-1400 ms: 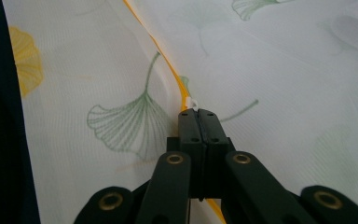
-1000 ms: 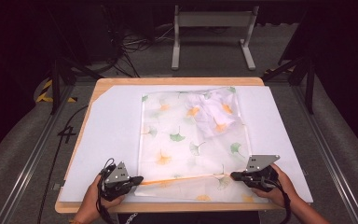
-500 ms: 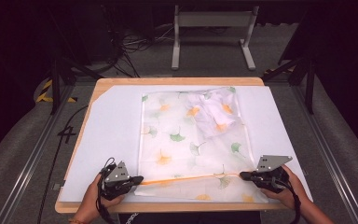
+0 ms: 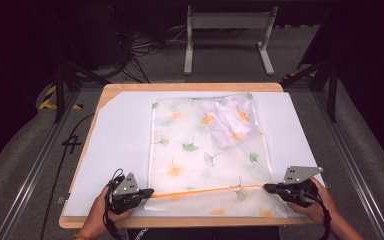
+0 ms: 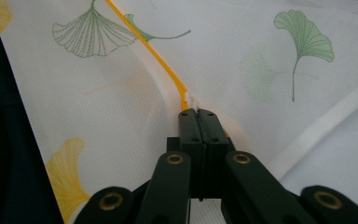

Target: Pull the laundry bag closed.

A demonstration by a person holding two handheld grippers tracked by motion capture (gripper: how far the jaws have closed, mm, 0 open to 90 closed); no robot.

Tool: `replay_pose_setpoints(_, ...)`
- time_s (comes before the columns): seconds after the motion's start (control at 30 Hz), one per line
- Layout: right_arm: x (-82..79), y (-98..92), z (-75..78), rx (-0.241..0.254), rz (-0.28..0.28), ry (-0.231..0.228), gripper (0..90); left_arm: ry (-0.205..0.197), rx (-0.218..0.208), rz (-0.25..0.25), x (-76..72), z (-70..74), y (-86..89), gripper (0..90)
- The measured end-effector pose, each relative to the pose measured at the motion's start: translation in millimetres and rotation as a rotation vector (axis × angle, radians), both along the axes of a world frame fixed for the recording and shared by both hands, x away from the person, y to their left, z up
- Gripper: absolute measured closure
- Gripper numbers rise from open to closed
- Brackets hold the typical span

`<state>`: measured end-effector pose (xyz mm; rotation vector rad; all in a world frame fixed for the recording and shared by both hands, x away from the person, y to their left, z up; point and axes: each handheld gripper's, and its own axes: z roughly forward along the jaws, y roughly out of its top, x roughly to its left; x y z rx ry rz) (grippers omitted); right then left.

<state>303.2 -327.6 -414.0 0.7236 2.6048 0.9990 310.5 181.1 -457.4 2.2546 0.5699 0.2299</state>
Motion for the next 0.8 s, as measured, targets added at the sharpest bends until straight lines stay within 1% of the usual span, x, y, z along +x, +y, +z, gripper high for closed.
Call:
replay_pose_setpoints(0.03, -0.4, -1.0, 0.4, -0.003, 0.0, -0.003, 90.0, 0.0, 0.0, -0.001, 0.1, 0.0, 0.0, 90.0)
replay_pose_setpoints(0.07, -0.7, -2.2, 0.8, 0.005, -0.003, 0.0, 90.0, -0.001, -0.002, -0.003, 0.2, -0.1, 0.0, 90.0)
replay_pose_setpoints(0.13, -1.5, -4.5, 1.2, -0.003, -0.009, -0.006, 90.0, 0.001, -0.001, 0.0, 0.3, -0.1, 0.1, 90.0)
replay_pose_setpoints(0.23, -2.4, -9.3, 1.0, -0.003, -0.018, 0.001, 90.0, 0.003, -0.003, -0.002, 0.7, -0.1, 0.5, 90.0)
replay_pose_setpoints(0.3, -2.5, -14.0, 0.7, 0.011, -0.028, 0.009, 90.0, 0.005, -0.006, -0.003, 0.9, -0.3, 0.7, 90.0)
replay_pose_setpoints(0.33, -3.2, -15.2, 0.6, 0.005, -0.033, 0.008, 90.0, 0.007, -0.007, -0.002, 0.8, -0.3, 0.8, 90.0)
replay_pose_setpoints(0.57, -5.2, -24.7, -0.1, 0.003, -0.051, 0.008, 90.0, 0.007, -0.009, -0.002, 1.1, -0.5, 1.0, 90.0)
replay_pose_setpoints(0.6, -5.2, -26.3, -0.4, 0.013, -0.051, 0.014, 90.0, 0.007, -0.009, -0.002, 1.1, -0.5, 1.0, 90.0)
replay_pose_setpoints(0.67, -5.9, -27.9, -1.0, 0.008, -0.057, 0.012, 90.0, 0.008, -0.009, -0.002, 1.1, -0.4, 0.9, 90.0)
replay_pose_setpoints(0.73, -6.4, -30.8, -1.9, 0.015, -0.066, 0.016, 89.9, 0.008, -0.009, -0.002, 1.2, -0.4, 1.0, 90.0)
replay_pose_setpoints(0.77, -6.6, -31.6, -2.2, 0.008, -0.071, 0.015, 89.8, 0.007, -0.009, -0.002, 1.3, -0.5, 1.1, 90.0)
replay_pose_setpoints(0.8, -6.8, -34.4, -2.6, -0.01, -0.091, 0.006, 90.0, 0.008, -0.011, -0.001, 1.3, -0.6, 1.2, 90.0)
